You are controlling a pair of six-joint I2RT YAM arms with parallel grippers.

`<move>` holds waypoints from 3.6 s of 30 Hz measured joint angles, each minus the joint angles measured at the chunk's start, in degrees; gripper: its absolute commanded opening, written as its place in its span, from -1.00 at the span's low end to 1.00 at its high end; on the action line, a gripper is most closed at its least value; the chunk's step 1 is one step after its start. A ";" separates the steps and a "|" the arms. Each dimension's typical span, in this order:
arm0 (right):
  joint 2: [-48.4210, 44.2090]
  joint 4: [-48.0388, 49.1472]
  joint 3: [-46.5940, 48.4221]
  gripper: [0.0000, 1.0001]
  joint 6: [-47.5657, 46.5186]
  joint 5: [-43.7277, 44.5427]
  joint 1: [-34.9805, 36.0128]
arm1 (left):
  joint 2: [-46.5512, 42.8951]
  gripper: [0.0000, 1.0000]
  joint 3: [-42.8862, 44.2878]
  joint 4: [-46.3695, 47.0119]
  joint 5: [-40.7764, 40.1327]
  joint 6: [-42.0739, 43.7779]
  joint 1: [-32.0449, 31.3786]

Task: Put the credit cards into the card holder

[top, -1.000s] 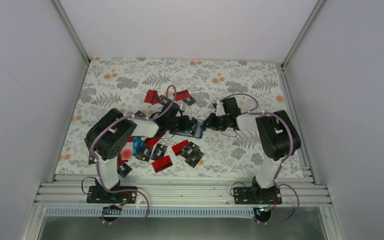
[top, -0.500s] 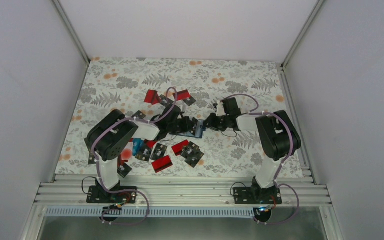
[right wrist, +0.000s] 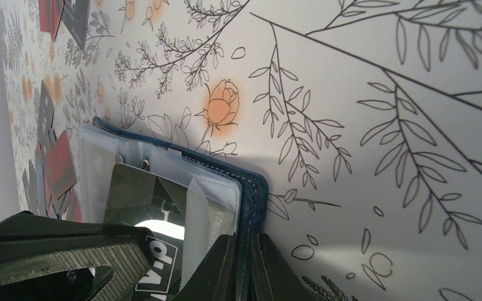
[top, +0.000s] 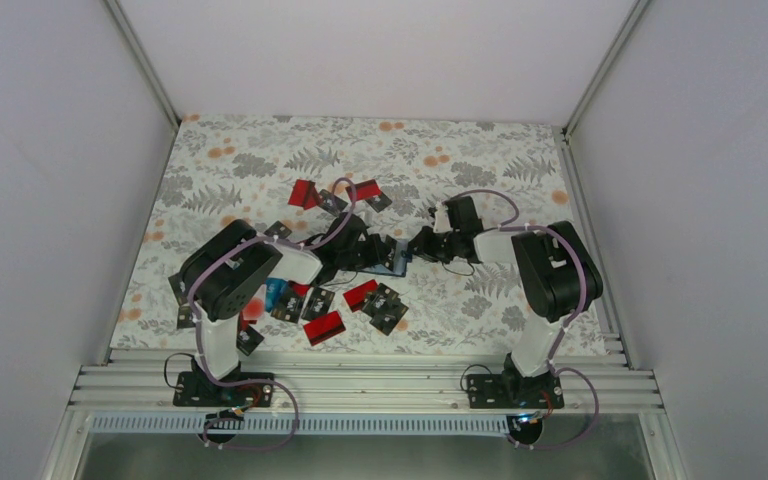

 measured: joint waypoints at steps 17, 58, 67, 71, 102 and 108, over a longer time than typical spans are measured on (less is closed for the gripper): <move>-0.52 1.05 -1.03 -0.81 1.64 0.24 -0.46 | 1.66 -0.25 2.67 -1.03 -3.02 -0.98 -3.54; -0.61 -2.80 -0.04 -0.82 -0.50 -1.55 -1.03 | -2.08 1.00 25.77 -54.80 -18.16 18.40 -6.32; -3.65 -6.12 -1.68 -0.81 -1.51 0.11 -1.05 | -3.30 0.80 23.96 -56.39 -17.77 22.56 -4.24; -5.73 -7.87 -3.17 -0.81 -1.92 1.20 -0.55 | -4.20 0.80 20.85 -53.31 -13.18 24.04 -2.60; -5.09 -4.00 -4.24 -0.87 2.29 1.07 6.95 | -3.30 0.85 17.25 -46.90 -5.79 24.74 -1.22; -4.26 -3.21 -3.63 -0.87 2.73 0.68 7.15 | -3.30 0.85 16.90 -45.46 -4.42 23.87 -1.16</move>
